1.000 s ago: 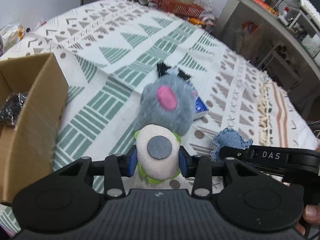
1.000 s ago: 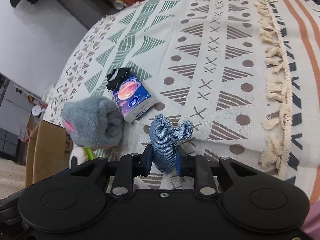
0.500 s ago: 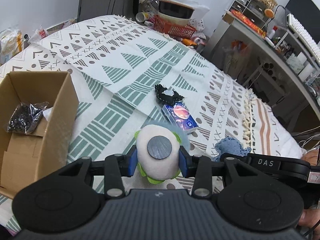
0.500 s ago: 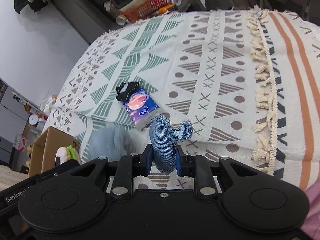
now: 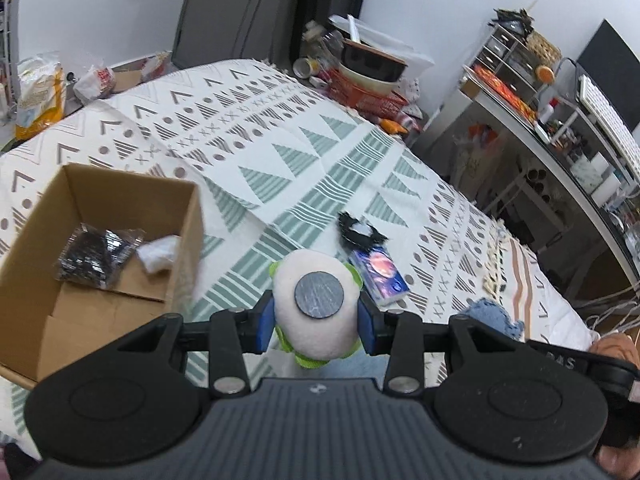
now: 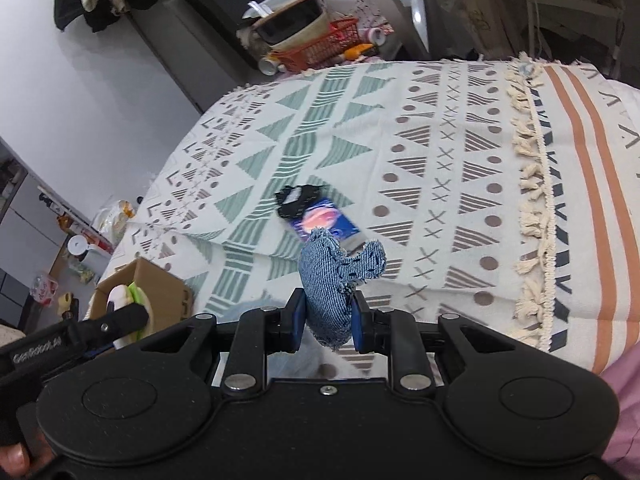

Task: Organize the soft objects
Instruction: 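Carry the round plush and denim patch into the box and release both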

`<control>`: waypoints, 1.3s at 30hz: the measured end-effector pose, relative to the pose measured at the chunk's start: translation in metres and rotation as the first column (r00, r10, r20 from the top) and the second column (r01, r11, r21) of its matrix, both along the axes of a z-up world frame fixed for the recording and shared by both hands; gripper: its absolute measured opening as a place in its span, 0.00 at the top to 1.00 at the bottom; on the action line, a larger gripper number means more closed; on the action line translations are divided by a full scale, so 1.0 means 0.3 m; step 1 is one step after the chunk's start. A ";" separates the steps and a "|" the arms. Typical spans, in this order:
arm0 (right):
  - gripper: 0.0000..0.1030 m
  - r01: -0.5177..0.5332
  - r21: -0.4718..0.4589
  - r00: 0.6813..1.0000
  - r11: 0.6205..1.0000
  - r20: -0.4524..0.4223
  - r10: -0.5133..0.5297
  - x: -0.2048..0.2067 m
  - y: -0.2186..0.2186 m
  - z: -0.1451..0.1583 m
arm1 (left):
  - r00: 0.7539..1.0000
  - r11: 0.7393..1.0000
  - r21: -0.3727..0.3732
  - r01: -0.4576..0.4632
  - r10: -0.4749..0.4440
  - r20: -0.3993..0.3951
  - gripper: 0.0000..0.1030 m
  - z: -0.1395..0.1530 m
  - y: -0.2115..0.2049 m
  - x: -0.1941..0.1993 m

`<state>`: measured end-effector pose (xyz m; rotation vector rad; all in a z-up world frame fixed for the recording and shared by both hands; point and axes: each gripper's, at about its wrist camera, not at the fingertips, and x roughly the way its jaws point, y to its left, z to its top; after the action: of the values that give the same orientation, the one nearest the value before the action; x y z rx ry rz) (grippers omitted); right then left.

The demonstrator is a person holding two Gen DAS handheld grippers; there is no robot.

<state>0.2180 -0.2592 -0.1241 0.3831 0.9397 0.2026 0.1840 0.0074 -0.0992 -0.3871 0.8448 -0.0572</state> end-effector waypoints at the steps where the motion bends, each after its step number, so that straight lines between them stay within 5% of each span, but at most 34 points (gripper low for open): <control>1: 0.78 -0.003 -0.002 1.000 1.000 0.003 0.003 -0.006 0.011 0.010 | 1.000 1.000 0.007 -0.006 0.006 -0.002 0.60 0.003 0.013 0.000; 23: 0.78 -0.104 -0.010 0.992 0.995 0.076 0.104 -0.002 0.282 0.158 | 0.988 0.988 -0.033 -0.151 0.149 -0.040 0.60 -0.011 0.296 -0.015; 39: 0.78 -0.214 0.043 0.976 0.976 0.054 0.211 0.036 0.526 0.110 | 0.954 0.960 -0.030 -0.279 0.274 -0.122 0.60 -0.105 0.455 -0.005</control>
<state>0.2289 -0.1013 -0.0910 0.3202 0.9282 0.4291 0.1823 0.1438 -0.1307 -0.5546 0.8988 0.2079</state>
